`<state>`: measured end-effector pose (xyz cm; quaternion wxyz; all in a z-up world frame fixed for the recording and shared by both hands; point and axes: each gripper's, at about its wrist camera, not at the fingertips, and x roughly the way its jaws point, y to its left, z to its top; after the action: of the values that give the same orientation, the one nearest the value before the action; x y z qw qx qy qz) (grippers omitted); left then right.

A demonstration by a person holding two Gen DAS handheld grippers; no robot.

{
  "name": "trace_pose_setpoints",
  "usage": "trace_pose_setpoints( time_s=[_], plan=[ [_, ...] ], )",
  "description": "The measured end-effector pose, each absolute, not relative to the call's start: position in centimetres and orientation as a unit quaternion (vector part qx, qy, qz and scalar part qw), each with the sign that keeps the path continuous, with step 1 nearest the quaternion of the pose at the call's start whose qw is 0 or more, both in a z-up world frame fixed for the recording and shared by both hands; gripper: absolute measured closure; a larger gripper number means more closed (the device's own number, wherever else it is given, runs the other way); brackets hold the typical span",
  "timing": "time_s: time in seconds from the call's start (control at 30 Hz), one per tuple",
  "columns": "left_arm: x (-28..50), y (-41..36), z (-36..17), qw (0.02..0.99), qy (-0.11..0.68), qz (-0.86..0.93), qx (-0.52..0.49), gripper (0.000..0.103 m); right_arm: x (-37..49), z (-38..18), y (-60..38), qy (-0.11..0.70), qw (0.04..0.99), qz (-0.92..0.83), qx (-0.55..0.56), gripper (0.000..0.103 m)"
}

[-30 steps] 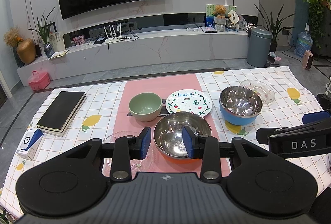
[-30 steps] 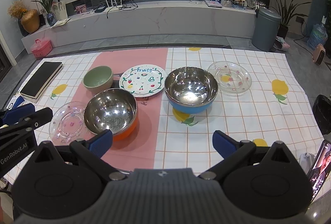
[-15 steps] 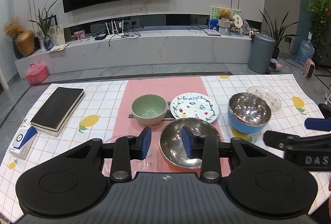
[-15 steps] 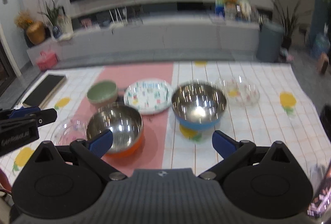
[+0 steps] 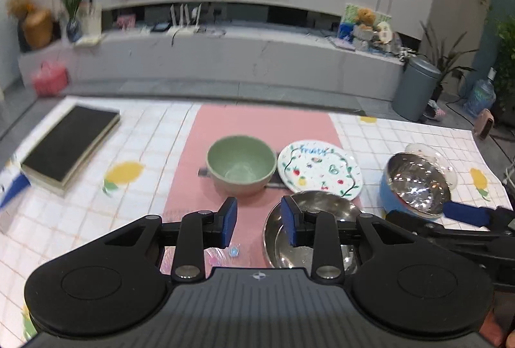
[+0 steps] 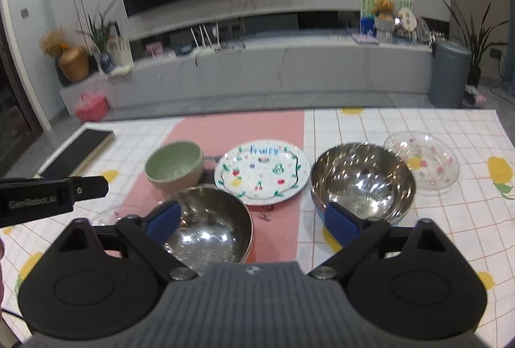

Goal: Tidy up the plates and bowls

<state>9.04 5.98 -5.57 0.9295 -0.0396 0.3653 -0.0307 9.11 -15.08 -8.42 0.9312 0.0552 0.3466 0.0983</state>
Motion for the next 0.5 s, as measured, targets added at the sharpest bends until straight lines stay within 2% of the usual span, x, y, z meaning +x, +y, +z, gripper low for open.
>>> trace_pose_setpoints(
  time_s=[0.07, 0.17, 0.3, 0.5],
  plan=[
    [9.5, 6.5, -6.2, 0.923, 0.38, -0.028, -0.05, 0.065, 10.3, -9.1, -15.3, 0.376, 0.918, 0.097, 0.079, 0.027],
    [10.2, 7.5, -7.0, 0.912, 0.398, -0.032, -0.094, 0.065, 11.5, -10.3, -15.8, 0.405, 0.901, 0.093, 0.12, 0.032],
    [10.7, 8.3, -7.9, 0.902, 0.41, -0.038, -0.132, 0.065, 12.1, -11.6, -15.3, 0.418, 0.895, 0.091, 0.125, 0.043],
    [11.7, 7.5, -9.5, 0.891, 0.431, -0.039, -0.137, 0.065, 12.8, -12.8, -14.7, 0.437, 0.887, 0.087, 0.122, 0.054]
  ],
)
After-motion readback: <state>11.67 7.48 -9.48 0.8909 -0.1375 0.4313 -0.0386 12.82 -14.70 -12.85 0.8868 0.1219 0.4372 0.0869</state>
